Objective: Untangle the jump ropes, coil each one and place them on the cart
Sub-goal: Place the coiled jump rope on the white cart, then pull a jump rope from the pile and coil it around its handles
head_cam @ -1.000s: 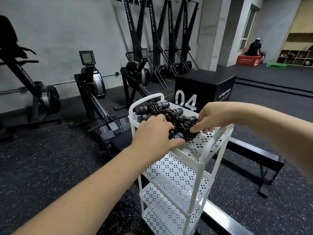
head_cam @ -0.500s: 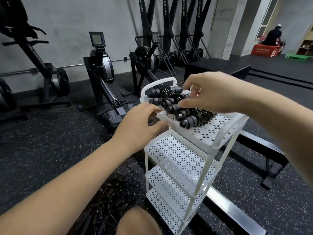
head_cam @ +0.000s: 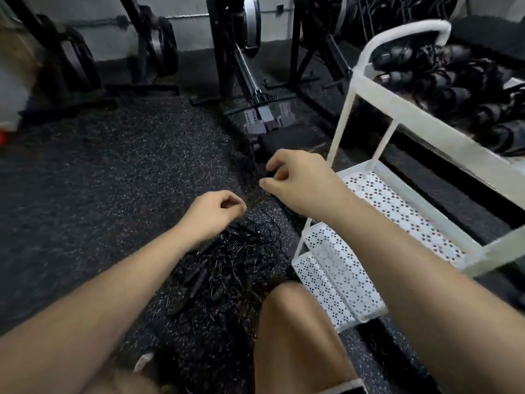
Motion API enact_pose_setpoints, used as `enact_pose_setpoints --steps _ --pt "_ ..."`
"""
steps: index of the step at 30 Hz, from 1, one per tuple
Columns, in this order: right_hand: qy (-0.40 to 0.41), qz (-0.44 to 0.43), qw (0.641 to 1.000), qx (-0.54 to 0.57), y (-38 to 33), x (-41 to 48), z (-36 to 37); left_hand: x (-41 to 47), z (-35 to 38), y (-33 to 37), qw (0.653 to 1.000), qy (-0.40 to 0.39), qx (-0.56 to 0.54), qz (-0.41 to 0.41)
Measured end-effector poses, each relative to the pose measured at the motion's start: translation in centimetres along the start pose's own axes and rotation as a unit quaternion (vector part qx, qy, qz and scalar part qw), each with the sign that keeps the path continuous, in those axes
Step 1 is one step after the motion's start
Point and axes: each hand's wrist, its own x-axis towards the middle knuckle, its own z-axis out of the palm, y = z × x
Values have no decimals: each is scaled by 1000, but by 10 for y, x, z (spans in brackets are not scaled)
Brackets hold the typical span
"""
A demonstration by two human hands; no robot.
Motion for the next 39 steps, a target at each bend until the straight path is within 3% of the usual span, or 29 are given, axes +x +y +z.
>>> enact_pose_setpoints --steps 5,13,20,29,39 --pt "-57 60 991 110 43 35 95 27 24 -80 995 -27 -44 -86" --pt "-229 173 934 213 138 64 244 60 123 -189 982 -96 -24 -160" --pt "-313 242 902 174 229 59 349 72 221 -257 967 -189 -1 -170" --pt "-353 251 898 84 312 36 473 90 306 -314 976 -194 59 -75" --pt "-354 180 917 -19 329 21 550 108 362 -350 953 -257 163 4"
